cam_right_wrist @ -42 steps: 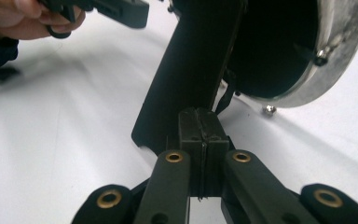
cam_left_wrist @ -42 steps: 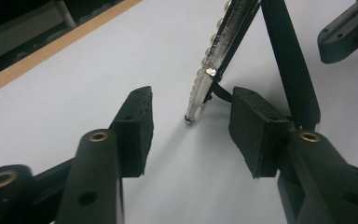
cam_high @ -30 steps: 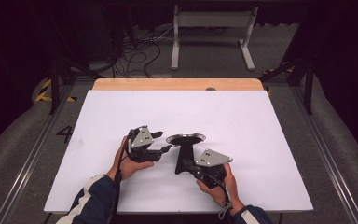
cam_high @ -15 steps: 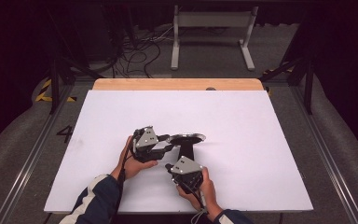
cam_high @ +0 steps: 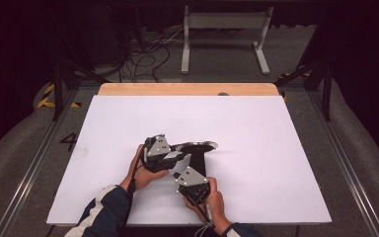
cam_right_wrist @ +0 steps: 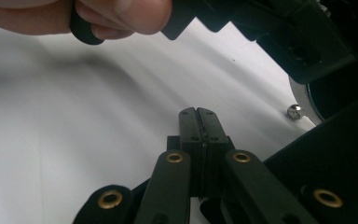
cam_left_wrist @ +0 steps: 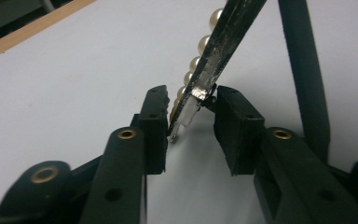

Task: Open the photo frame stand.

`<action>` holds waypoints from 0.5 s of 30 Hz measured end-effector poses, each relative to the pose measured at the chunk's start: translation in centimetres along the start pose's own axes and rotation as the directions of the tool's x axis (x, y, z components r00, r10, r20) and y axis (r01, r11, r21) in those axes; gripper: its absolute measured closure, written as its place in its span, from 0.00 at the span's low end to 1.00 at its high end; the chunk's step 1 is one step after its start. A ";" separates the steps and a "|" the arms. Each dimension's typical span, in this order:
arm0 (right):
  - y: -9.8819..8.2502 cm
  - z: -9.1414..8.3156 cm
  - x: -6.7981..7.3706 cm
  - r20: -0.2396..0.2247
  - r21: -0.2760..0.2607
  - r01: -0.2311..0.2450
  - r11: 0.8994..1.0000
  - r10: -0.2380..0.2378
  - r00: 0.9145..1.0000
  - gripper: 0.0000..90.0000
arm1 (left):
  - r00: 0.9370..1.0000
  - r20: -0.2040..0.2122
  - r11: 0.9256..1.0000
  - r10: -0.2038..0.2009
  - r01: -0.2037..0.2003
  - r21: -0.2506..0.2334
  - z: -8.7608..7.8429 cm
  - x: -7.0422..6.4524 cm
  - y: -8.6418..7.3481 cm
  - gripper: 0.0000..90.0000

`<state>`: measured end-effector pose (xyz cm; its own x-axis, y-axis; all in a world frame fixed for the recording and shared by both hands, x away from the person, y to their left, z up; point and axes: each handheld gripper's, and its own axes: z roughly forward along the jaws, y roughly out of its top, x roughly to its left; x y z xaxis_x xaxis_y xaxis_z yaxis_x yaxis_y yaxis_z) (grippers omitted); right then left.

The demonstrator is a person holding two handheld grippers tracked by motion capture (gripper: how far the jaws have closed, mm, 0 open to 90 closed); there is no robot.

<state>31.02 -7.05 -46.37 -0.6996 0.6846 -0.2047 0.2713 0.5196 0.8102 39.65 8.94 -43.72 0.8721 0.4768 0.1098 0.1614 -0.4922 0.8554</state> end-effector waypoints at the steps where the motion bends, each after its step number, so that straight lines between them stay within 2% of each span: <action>1: 0.0 0.0 -0.1 0.004 0.004 -0.004 1.000 0.004 1.000 1.00 | 1.000 0.004 1.000 -0.001 0.001 0.001 -0.1 0.0 0.0 0.78; 4: -0.1 0.1 -0.3 0.022 0.015 -0.015 1.000 0.015 1.000 1.00 | 1.000 0.004 1.000 -0.002 0.002 0.000 -0.1 0.0 0.0 0.79; 10: -0.1 0.0 -0.6 0.046 0.030 -0.014 0.999 0.013 0.999 1.00 | 0.999 -0.012 0.999 0.047 -0.047 0.023 -0.2 -0.5 0.1 0.83; 12: -0.2 0.0 -0.7 0.057 0.039 -0.017 0.999 0.015 0.998 1.00 | 0.999 -0.016 0.998 0.051 -0.051 0.026 -0.2 -0.7 0.2 0.84; 15: -0.4 -0.2 -1.1 0.040 0.045 -0.037 0.998 0.035 0.999 1.00 | 0.999 -0.010 0.999 0.049 -0.049 0.024 -0.3 -0.7 0.2 0.84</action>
<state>31.57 -8.13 -46.40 -0.6624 0.7224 -0.1986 0.3260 0.5165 0.7918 38.98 8.72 -43.53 0.8745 0.4590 0.1567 0.1297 -0.5326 0.8364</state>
